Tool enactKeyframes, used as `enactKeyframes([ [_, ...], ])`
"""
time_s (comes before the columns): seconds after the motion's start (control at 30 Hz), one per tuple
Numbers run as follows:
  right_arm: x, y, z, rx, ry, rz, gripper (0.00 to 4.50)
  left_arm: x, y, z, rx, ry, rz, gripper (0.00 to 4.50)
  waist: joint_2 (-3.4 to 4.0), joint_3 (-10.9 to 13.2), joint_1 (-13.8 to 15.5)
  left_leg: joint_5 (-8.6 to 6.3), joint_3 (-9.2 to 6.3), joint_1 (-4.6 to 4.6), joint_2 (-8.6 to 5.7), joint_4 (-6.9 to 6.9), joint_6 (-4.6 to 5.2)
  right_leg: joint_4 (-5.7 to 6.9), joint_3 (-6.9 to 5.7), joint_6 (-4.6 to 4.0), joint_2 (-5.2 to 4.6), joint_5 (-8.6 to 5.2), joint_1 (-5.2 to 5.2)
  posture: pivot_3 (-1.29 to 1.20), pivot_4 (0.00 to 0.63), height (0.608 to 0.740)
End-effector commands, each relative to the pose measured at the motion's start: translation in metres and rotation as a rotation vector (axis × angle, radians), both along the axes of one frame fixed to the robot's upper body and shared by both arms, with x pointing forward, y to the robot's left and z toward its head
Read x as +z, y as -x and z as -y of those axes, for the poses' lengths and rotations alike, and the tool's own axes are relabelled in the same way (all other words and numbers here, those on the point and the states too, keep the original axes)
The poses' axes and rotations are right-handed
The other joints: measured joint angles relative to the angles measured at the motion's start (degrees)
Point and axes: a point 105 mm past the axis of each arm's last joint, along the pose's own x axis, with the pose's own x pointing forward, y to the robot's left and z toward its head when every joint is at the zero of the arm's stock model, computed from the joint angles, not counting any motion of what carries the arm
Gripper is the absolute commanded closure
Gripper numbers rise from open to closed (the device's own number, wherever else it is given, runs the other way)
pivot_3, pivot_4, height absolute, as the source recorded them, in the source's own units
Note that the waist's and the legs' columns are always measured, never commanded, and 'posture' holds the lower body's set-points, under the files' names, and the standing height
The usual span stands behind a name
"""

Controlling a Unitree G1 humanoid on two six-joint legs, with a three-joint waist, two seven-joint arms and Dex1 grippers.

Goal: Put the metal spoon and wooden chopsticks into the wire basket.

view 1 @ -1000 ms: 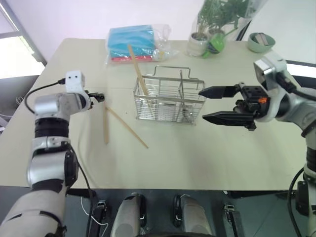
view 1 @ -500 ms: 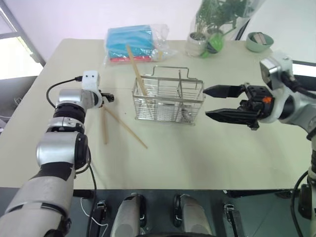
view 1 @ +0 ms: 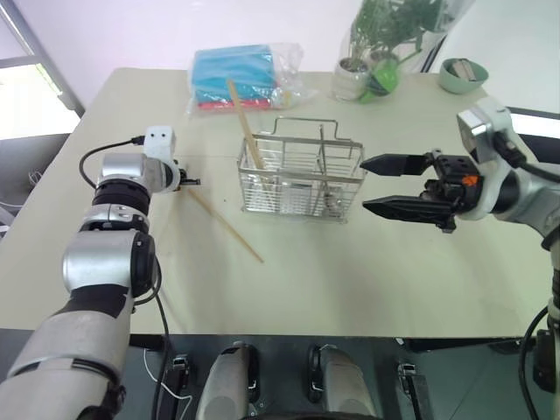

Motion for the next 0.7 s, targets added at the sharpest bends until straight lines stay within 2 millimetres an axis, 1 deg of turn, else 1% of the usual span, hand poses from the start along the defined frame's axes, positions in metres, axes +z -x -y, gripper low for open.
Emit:
enactKeyframes([
  [0.03,0.008,0.002,-0.001,0.004,0.010,0.049,0.00,0.006,0.000,-0.008,0.033,-0.005,0.007,4.48,0.00,0.0,0.0,0.01,0.00,0.00,0.00,0.00,-0.01,0.01,0.00,0.00,0.00,0.00,0.00,0.00,0.150,0.715],
  [0.17,0.007,-0.001,0.002,-0.013,0.010,0.042,0.00,0.021,-0.001,-0.026,0.092,-0.023,0.066,4.48,-0.03,0.0,-0.1,0.01,0.00,-0.01,0.01,0.00,-0.01,0.01,0.00,0.00,0.01,0.00,-0.02,0.00,0.150,0.715],
  [0.2,0.007,-0.001,0.003,-0.019,0.010,0.041,0.00,0.029,-0.002,-0.032,0.110,-0.034,0.104,4.48,-0.03,0.0,-0.1,0.01,0.00,-0.02,0.01,0.00,-0.02,0.01,0.00,0.00,0.01,0.00,-0.03,0.00,0.150,0.715],
  [0.27,0.008,-0.002,0.006,-0.034,0.015,0.040,0.00,0.053,-0.006,-0.046,0.159,-0.042,0.221,4.48,-0.05,0.0,-0.2,0.02,0.01,-0.02,0.02,-0.01,-0.04,0.01,0.00,0.00,0.01,0.00,-0.04,0.00,0.150,0.715],
  [0.33,0.006,-0.003,0.009,-0.051,0.028,0.035,0.00,0.094,-0.011,-0.056,0.202,-0.033,0.423,4.48,-0.06,0.0,-0.2,0.02,0.01,-0.03,0.03,-0.01,-0.04,0.01,0.00,0.00,0.01,0.00,-0.06,0.00,0.150,0.715],
  [0.37,0.006,-0.003,0.011,-0.059,0.030,0.030,0.00,0.115,-0.011,-0.057,0.209,-0.012,0.527,4.48,-0.07,0.0,-0.1,0.02,0.00,-0.05,0.03,-0.01,-0.04,0.01,0.00,0.00,0.01,0.00,-0.08,0.00,0.150,0.715],
  [0.4,0.007,-0.003,0.013,-0.067,0.030,0.024,0.00,0.147,-0.010,-0.055,0.204,0.046,0.682,4.48,-0.07,0.0,-0.1,0.05,0.00,-0.06,0.03,-0.01,-0.08,0.01,0.00,0.00,-0.01,0.00,-0.09,0.00,0.150,0.715],
  [0.43,0.007,-0.003,0.014,-0.073,0.028,0.020,0.00,0.176,-0.005,-0.052,0.196,0.101,0.822,4.48,-0.12,0.1,0.1,0.08,0.00,-0.07,0.03,-0.01,-0.13,0.00,0.00,0.00,-0.02,0.00,-0.08,0.00,0.150,0.715],
  [0.47,0.008,-0.003,0.015,-0.080,0.027,0.017,0.00,0.203,0.002,-0.048,0.178,0.192,0.950,4.48,-0.24,0.1,0.2,0.10,-0.01,-0.08,0.02,0.00,-0.18,-0.01,-0.01,-0.01,-0.05,0.00,-0.08,0.00,0.150,0.715],
  [0.53,0.009,-0.002,0.018,-0.095,0.025,0.016,0.00,0.243,0.018,-0.034,0.111,0.396,1.118,4.48,-0.36,0.1,0.3,0.13,-0.04,-0.13,0.00,0.02,-0.24,-0.04,-0.02,-0.01,-0.10,0.02,-0.06,0.00,0.150,0.715],
  [0.6,0.011,-0.002,0.020,-0.111,0.014,0.013,0.00,0.274,0.034,-0.014,0.011,0.541,1.234,4.48,-0.38,0.1,0.3,0.11,-0.04,-0.17,-0.04,0.07,-0.20,-0.09,-0.02,0.04,-0.15,0.05,-0.03,0.00,0.150,0.715],
  [0.63,0.012,-0.002,0.021,-0.117,0.009,0.011,0.00,0.284,0.040,-0.003,-0.035,0.592,1.268,4.48,-0.38,0.1,0.2,0.08,-0.02,-0.14,-0.08,0.08,-0.16,-0.12,-0.02,0.07,-0.17,0.06,0.02,0.00,0.150,0.715],
  [0.67,0.012,-0.002,0.021,-0.121,0.006,0.011,0.00,0.290,0.044,0.006,-0.075,0.630,1.283,4.48,-0.37,0.1,0.1,0.07,0.01,-0.12,-0.10,0.08,-0.14,-0.13,-0.02,0.10,-0.19,0.08,0.05,0.00,0.150,0.715],
  [0.7,0.012,-0.002,0.022,-0.127,0.003,0.011,0.00,0.295,0.047,0.020,-0.115,0.661,1.287,4.48,-0.36,0.1,0.0,0.07,0.02,-0.06,-0.10,0.08,-0.13,-0.13,-0.02,0.10,-0.19,0.08,0.10,0.00,0.150,0.715],
])
